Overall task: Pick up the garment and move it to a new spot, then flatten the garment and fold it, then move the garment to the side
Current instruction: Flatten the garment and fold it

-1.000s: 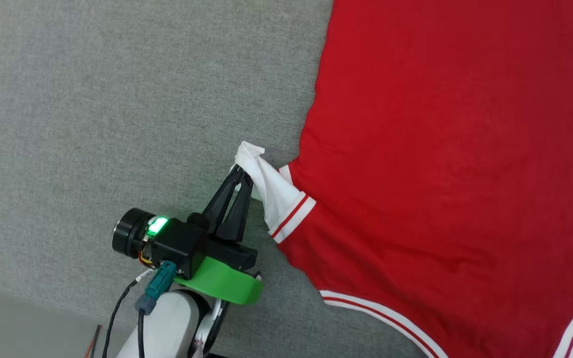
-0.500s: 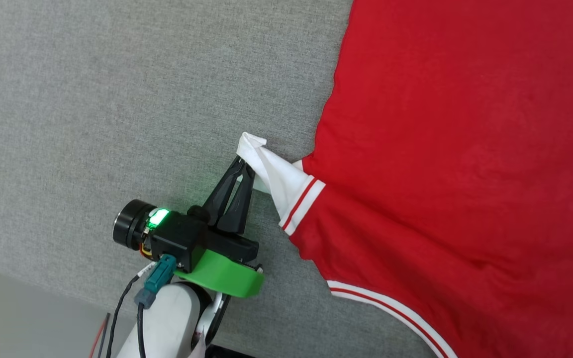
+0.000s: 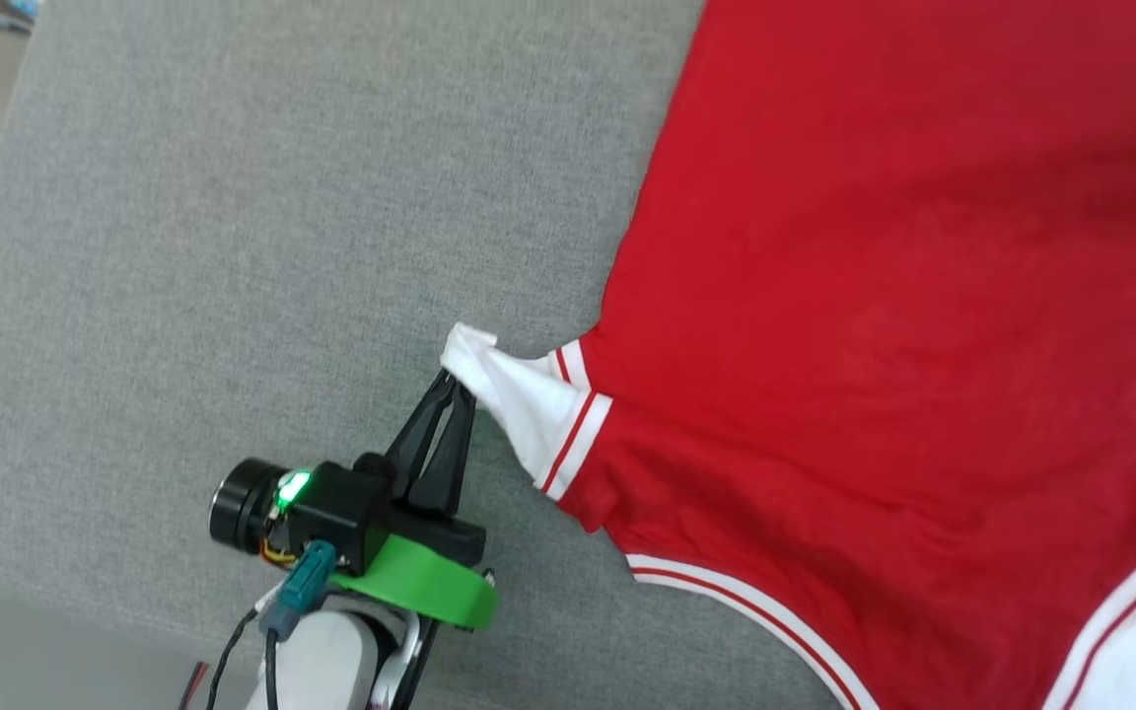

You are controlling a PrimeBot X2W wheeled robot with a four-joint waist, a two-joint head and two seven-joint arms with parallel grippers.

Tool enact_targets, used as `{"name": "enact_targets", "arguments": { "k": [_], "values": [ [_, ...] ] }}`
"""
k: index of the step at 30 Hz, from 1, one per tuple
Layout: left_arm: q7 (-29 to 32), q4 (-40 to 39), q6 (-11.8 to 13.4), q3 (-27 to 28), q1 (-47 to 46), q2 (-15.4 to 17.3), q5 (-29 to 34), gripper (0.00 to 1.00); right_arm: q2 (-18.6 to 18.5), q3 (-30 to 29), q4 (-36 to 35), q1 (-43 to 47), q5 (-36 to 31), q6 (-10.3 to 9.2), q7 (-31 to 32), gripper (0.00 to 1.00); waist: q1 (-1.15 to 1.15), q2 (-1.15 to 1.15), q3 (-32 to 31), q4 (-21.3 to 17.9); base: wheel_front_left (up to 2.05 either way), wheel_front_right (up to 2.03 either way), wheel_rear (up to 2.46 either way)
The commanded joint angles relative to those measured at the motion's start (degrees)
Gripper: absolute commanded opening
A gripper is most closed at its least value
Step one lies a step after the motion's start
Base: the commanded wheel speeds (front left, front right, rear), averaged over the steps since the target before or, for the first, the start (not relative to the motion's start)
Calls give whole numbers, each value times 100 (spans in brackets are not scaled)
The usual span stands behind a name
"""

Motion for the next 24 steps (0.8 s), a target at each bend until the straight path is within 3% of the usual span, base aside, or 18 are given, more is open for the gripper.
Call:
{"name": "enact_targets", "arguments": {
  "k": [1, 7, 12, 24],
  "values": [
    [-34, 41, -14, 64, 114, 1, 65, 0, -128, 58, -146, 333, 99, -2, -106, 0, -1, 0, -494, -279, 0, 0, 0],
    [-34, 152, -6, 220, 488, 58, 83, 0, -468, -91, -658, 1557, 387, -2, -529, 0, -1, 0, -1026, -530, 0, 0, 0],
    [-34, 220, 5, 365, 725, 124, 84, 0, -526, -410, -932, 2780, 544, -2, -813, 0, -1, 0, -1333, -696, 0, 0, 0],
    [-34, 385, -24, 589, 1048, 149, 56, 0, 63, -1102, -1097, 5463, 552, -2, -851, 0, -1, 0, -1612, -968, 0, 0, 0]
  ]
}}
